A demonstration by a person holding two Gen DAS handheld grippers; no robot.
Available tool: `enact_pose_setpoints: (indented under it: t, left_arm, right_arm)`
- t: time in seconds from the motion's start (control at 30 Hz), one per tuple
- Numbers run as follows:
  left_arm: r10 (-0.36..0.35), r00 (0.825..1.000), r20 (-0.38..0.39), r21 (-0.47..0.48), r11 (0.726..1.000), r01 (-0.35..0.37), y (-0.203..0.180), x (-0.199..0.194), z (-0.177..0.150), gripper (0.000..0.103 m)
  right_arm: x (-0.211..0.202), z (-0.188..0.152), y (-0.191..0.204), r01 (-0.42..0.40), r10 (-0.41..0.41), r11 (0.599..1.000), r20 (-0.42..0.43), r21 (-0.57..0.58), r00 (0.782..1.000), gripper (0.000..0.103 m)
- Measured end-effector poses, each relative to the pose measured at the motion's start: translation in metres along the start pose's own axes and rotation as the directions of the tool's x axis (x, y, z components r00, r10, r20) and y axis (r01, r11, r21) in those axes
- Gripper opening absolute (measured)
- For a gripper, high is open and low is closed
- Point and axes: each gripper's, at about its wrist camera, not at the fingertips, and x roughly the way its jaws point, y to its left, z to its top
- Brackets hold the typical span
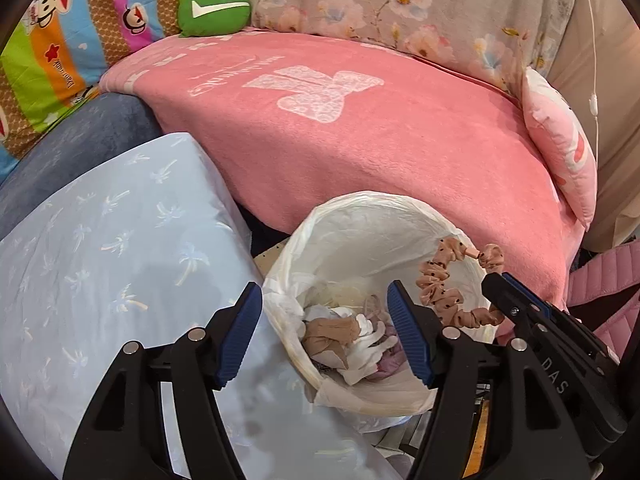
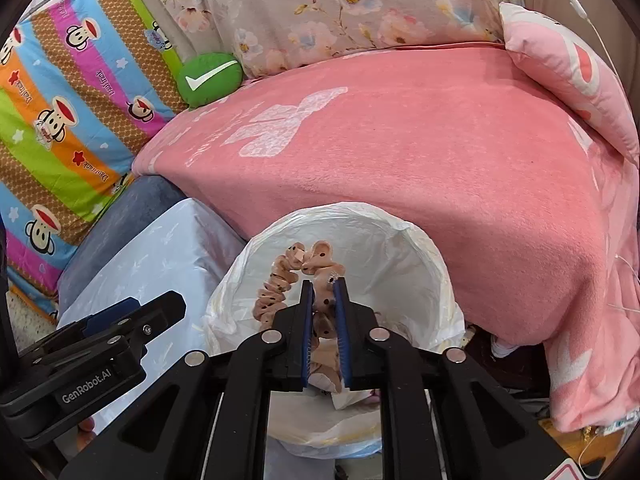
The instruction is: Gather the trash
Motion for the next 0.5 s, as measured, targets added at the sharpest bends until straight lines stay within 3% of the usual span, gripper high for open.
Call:
enact_pose_setpoints:
  t: [0.27,0.5]
  left_arm:
    - [0.030,1.000,-0.003,-0.034,0.999,-0.030,0.016,-0.001,-0.006,0.063]
    - [0.042,0.999,0.004,-0.042,0.998,-0.042,0.023,-0.005,-0.009,0.063]
  right_arm:
    - [0.002,-0.001,0.010,-0.011,0.012,1.000,0.003,-0.023,1.000,0.023]
    - [0.000,-0.003,0.018,-0.013,0.013,0.998,-0.006,-0.055,1.000,0.023]
